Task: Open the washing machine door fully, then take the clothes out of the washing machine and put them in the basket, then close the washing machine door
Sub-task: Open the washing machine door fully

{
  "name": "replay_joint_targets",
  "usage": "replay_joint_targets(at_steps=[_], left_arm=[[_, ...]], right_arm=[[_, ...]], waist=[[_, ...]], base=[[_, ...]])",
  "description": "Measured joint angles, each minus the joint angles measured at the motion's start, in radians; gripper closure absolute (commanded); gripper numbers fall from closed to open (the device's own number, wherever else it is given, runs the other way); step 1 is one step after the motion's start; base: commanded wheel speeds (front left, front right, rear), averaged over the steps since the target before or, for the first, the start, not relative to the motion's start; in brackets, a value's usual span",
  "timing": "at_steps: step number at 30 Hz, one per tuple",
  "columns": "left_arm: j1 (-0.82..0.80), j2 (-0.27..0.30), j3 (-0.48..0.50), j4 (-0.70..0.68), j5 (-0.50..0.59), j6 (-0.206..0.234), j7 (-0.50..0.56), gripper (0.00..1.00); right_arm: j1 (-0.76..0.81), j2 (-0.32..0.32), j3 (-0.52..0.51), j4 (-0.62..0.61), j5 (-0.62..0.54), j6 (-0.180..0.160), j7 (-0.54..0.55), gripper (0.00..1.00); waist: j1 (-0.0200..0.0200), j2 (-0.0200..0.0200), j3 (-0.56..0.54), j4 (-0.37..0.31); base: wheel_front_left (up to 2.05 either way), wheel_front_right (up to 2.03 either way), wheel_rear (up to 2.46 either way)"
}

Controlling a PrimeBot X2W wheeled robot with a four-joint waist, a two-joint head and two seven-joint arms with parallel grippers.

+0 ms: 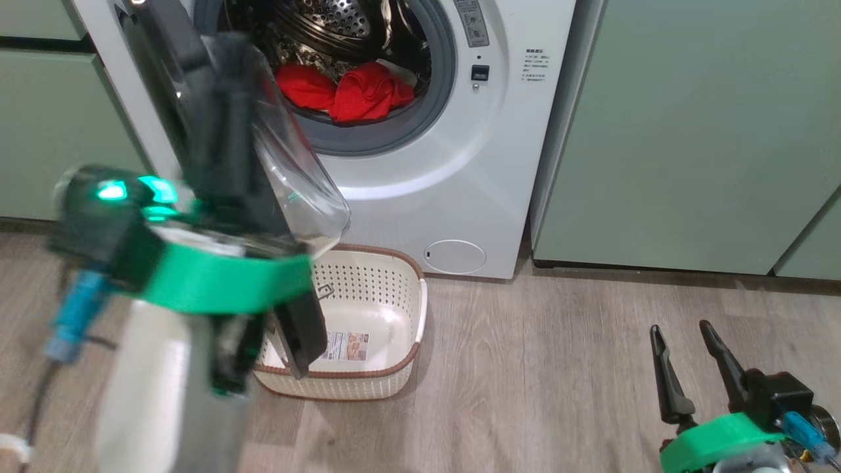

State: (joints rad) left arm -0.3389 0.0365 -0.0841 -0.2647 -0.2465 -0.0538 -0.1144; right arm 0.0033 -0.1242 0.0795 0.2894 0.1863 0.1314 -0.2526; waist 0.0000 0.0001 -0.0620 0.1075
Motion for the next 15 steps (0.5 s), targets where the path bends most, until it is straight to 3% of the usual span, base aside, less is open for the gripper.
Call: replay_joint_targets(at_steps=[5, 9, 15], left_arm=[[0.008, 0.000, -0.226, -0.057, 0.002, 0.012, 0.062, 1.00], [0.072, 0.002, -0.392, -0.017, 0.014, 0.009, 0.090, 1.00], [0.213, 0.016, -0.482, 0.164, 0.015, 0.002, 0.063, 1.00]], right_arm=[[0.000, 0.000, 0.000, 0.000, 0.000, 0.000, 0.000, 0.00], [0.000, 0.000, -0.001, 0.000, 0.002, 0.000, 0.000, 0.00], [0.000, 0.000, -0.011, 0.001, 0.002, 0.000, 0.000, 0.00]], waist=[[0.0000, 0.0000, 0.005, -0.002], [0.0000, 0.0000, 0.012, -0.004], [0.0000, 0.0000, 0.023, -0.008]], base=[[0.00, 0.00, 0.00], [0.00, 0.00, 0.00], [0.00, 0.00, 0.00]])
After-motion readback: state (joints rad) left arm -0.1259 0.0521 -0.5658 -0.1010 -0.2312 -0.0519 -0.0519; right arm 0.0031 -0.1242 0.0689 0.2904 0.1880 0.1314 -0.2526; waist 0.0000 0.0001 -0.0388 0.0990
